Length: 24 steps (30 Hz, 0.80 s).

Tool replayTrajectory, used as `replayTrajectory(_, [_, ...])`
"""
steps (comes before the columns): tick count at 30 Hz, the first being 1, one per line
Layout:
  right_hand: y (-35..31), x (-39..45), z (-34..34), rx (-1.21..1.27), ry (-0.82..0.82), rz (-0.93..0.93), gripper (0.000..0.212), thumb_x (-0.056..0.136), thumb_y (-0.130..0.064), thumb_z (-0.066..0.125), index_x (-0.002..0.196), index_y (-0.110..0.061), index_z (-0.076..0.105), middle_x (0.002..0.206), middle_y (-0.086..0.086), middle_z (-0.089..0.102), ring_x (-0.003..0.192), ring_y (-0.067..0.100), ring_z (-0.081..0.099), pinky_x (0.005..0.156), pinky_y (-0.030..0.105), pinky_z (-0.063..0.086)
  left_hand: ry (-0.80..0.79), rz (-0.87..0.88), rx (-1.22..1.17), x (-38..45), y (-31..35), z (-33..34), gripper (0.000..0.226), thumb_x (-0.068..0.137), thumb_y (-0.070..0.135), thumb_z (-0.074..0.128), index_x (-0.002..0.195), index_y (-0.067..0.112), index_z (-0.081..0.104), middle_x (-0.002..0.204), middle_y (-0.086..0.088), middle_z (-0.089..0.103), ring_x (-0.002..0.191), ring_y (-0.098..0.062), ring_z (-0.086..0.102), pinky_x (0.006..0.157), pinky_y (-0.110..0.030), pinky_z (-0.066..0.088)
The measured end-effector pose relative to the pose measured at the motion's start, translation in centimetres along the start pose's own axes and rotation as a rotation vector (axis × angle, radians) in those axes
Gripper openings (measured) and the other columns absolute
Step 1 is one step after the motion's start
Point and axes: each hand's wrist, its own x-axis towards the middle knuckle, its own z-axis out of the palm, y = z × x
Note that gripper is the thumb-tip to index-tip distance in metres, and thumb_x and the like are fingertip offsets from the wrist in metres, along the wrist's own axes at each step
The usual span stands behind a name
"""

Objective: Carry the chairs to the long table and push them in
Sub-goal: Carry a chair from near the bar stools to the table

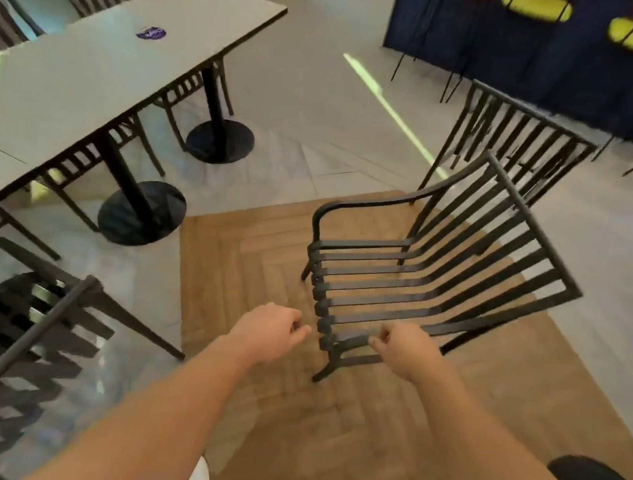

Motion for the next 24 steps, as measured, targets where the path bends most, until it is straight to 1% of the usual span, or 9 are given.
replayTrajectory(2, [4.0, 0.1, -0.8, -0.008, 0.007, 0.018, 0.019, 0.102, -0.041, 0.057, 0.105, -0.024, 0.064, 0.095, -0.001, 0.065, 0.090, 0.020, 0.063, 0.087, 0.040, 0.057, 0.008, 0.005, -0.006, 1.5, 3.7, 1.8, 0.023, 0.104, 0.052, 0.047, 0.093, 0.035, 0.058, 0.079, 0.016, 0.058, 0.071, -0.003, 0.057, 0.057, -0.021, 0.039])
replayTrajectory(4, [8.0, 0.5, -1.4, 0.011, 0.015, 0.037, 0.018, 0.101, -0.041, 0.058, 0.104, -0.024, 0.065, 0.093, -0.001, 0.066, 0.088, 0.019, 0.064, 0.086, 0.040, 0.058, 0.011, 0.022, -0.006, 3.2, 7.5, 3.5, 0.026, 0.104, 0.053, 0.046, 0.095, 0.033, 0.061, 0.081, 0.014, 0.060, 0.072, -0.006, 0.058, 0.059, -0.025, 0.043])
replayTrajectory(7, [13.9, 1.2, -2.4, 0.049, 0.022, 0.041, 0.012, 0.100, -0.039, 0.061, 0.102, -0.027, 0.064, 0.089, -0.007, 0.063, 0.084, 0.014, 0.063, 0.080, 0.034, 0.057, -0.001, 0.047, -0.027, 5.6, 12.8, 5.6, 0.029, 0.104, 0.054, 0.046, 0.100, 0.031, 0.064, 0.085, 0.012, 0.064, 0.074, -0.007, 0.060, 0.062, -0.027, 0.049])
replayTrajectory(10, [18.7, 2.3, -4.1, 0.052, 0.014, 0.043, 0.007, 0.099, -0.037, 0.063, 0.101, -0.030, 0.063, 0.090, -0.007, 0.064, 0.082, 0.010, 0.061, 0.078, 0.031, 0.057, -0.017, 0.074, -0.028, 8.1, 17.2, 6.7, 0.029, 0.104, 0.054, 0.047, 0.109, 0.032, 0.065, 0.088, 0.013, 0.063, 0.072, -0.002, 0.058, 0.058, -0.020, 0.043])
replayTrajectory(12, [21.3, 3.6, -5.6, 0.068, 0.042, 0.052, 0.006, 0.099, -0.036, 0.063, 0.101, -0.031, 0.063, 0.090, -0.008, 0.064, 0.082, 0.009, 0.061, 0.078, 0.030, 0.057, -0.017, 0.094, -0.025, 10.0, 19.7, 6.8, 0.029, 0.104, 0.053, 0.047, 0.111, 0.032, 0.065, 0.088, 0.012, 0.063, 0.073, -0.003, 0.058, 0.061, -0.021, 0.043])
replayTrajectory(16, [25.6, 7.2, -9.0, 0.097, 0.071, 0.061, 0.008, 0.100, -0.039, 0.062, 0.098, -0.031, 0.063, 0.088, -0.009, 0.064, 0.081, 0.008, 0.061, 0.076, 0.029, 0.057, 0.005, 0.123, -0.008, 14.8, 23.9, 6.3, 0.028, 0.105, 0.050, 0.048, 0.112, 0.030, 0.066, 0.095, 0.007, 0.069, 0.079, -0.007, 0.062, 0.070, -0.024, 0.048])
replayTrajectory(19, [27.7, 11.0, -11.8, 0.104, 0.088, 0.049, 0.008, 0.099, -0.038, 0.062, 0.095, -0.032, 0.062, 0.086, -0.009, 0.064, 0.080, 0.008, 0.062, 0.075, 0.029, 0.056, 0.000, 0.134, -0.027, 19.3, 25.9, 5.4, 0.026, 0.105, 0.049, 0.048, 0.111, 0.031, 0.065, 0.090, 0.009, 0.066, 0.077, -0.006, 0.062, 0.071, -0.024, 0.051])
replayTrajectory(22, [29.3, 15.4, -14.9, 0.076, 0.107, 0.033, 0.006, 0.100, -0.035, 0.062, 0.095, -0.032, 0.060, 0.085, -0.009, 0.063, 0.078, 0.007, 0.060, 0.068, 0.025, 0.049, -0.010, 0.144, -0.033, 24.3, 27.3, 4.3, 0.024, 0.105, 0.049, 0.048, 0.109, 0.032, 0.064, 0.085, 0.012, 0.063, 0.075, -0.005, 0.060, 0.063, -0.018, 0.042])
replayTrajectory(24, [30.1, 18.5, -17.1, 0.050, 0.129, 0.028, 0.006, 0.101, -0.036, 0.060, 0.097, -0.031, 0.059, 0.086, -0.009, 0.062, 0.079, 0.007, 0.059, 0.072, 0.027, 0.051, -0.012, 0.142, -0.037, 27.9, 28.3, 3.3, 0.024, 0.105, 0.049, 0.048, 0.108, 0.032, 0.064, 0.086, 0.011, 0.063, 0.074, -0.005, 0.059, 0.062, -0.019, 0.040])
